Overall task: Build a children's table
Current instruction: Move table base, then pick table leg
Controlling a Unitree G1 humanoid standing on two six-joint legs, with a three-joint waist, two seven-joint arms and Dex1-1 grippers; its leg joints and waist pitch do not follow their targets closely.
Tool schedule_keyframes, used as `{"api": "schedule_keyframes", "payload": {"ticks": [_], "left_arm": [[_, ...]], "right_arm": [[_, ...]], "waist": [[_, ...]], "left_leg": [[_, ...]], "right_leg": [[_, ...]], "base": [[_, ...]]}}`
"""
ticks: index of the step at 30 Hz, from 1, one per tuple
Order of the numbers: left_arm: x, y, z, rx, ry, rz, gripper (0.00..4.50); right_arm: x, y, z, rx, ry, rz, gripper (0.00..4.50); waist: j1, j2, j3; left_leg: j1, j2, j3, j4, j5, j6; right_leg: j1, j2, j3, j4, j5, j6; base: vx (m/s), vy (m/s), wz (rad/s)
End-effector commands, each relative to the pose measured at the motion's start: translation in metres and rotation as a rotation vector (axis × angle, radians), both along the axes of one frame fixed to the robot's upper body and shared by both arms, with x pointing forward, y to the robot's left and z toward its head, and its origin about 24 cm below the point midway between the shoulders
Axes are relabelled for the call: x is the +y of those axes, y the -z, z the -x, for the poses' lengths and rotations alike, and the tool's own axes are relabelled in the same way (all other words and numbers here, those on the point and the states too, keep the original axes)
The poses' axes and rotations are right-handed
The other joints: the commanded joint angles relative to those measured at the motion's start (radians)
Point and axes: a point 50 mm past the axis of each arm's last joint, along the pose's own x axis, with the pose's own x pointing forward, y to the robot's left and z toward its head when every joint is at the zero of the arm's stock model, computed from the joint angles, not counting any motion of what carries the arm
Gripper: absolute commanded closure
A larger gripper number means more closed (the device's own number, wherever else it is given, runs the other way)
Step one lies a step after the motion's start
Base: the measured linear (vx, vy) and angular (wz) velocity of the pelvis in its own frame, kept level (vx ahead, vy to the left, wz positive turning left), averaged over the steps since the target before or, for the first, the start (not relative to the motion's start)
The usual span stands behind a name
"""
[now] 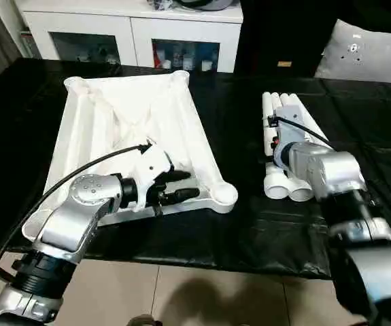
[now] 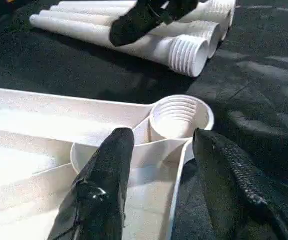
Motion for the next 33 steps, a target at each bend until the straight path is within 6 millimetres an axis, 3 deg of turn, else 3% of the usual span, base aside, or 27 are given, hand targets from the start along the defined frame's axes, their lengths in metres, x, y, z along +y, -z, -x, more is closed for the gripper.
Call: {"api": "schedule_keyframes", "payload": {"ticks": [1,8,15,16,19,26,27,33], "left_arm": [[0.0,-0.002,0.002,-0.007,-0.012,-0.011,2.32],[-0.002,-0.001,0.002,0.017,-0.036,-0.016,2.32],[-0.005,-0.001,0.003,0.021,-0.03,-0.016,2.32],[-0.005,0.0,0.003,0.021,-0.03,-0.016,2.24],[-0.007,-0.001,0.004,0.015,-0.03,-0.018,2.24],[-0.008,0.0,0.004,-0.017,-0.038,-0.029,2.24],[-0.008,0.0,0.004,-0.018,-0.044,-0.026,2.24],[-0.009,0.0,0.004,-0.021,-0.051,-0.018,2.24]], "right_arm": [[-0.003,0.0,-0.003,0.009,0.025,0.006,0.0],[-0.002,0.011,-0.002,0.08,0.057,-0.046,0.0],[0.006,0.021,0.002,0.164,0.0,-0.129,0.0],[0.006,0.022,0.002,0.169,-0.001,-0.131,0.27],[0.007,0.025,0.003,0.187,0.001,-0.163,0.34],[0.007,0.027,0.004,0.22,0.014,-0.2,0.97],[0.007,0.028,0.005,0.229,0.02,-0.218,1.11],[0.005,0.031,0.006,0.241,0.039,-0.23,1.66]], "waist": [[-0.003,0.001,-0.069],[-0.002,0.009,-0.069],[-0.003,0.007,-0.071],[-0.002,0.007,-0.07],[-0.002,0.003,-0.069],[-0.001,0.0,-0.069],[-0.001,-0.006,-0.069],[-0.002,-0.003,-0.068]], "left_leg": [[0.009,0.036,-0.001,-0.062,-0.027,-0.029],[0.011,0.037,-0.002,-0.062,-0.045,-0.026],[0.009,0.037,-0.002,-0.06,-0.031,-0.01],[0.01,0.038,-0.002,-0.06,-0.032,-0.008],[0.011,0.039,-0.001,-0.062,-0.044,-0.009],[0.009,0.04,0.0,-0.061,-0.033,0.004],[0.008,0.04,0.0,-0.061,-0.028,0.008],[0.009,0.04,0.001,-0.061,-0.033,0.011]], "right_leg": [[0.054,-0.064,0.034,-0.054,0.177,-0.244],[0.051,-0.063,0.033,-0.056,0.159,-0.247],[0.053,-0.063,0.031,-0.053,0.184,-0.264],[0.052,-0.064,0.031,-0.054,0.181,-0.266],[0.051,-0.065,0.031,-0.056,0.154,-0.268],[0.051,-0.067,0.032,-0.056,0.147,-0.267],[0.052,-0.067,0.032,-0.055,0.148,-0.267],[0.049,-0.067,0.031,-0.057,0.128,-0.269]], "base": [[0.0,0.0,0.0],[0.0,0.0,0.0],[0.0,0.0,0.0],[0.0,0.0,0.0],[0.0,0.0,0.0],[0.0,0.0,0.0],[0.0,0.0,0.0],[0.0,0.0,0.0]]}}
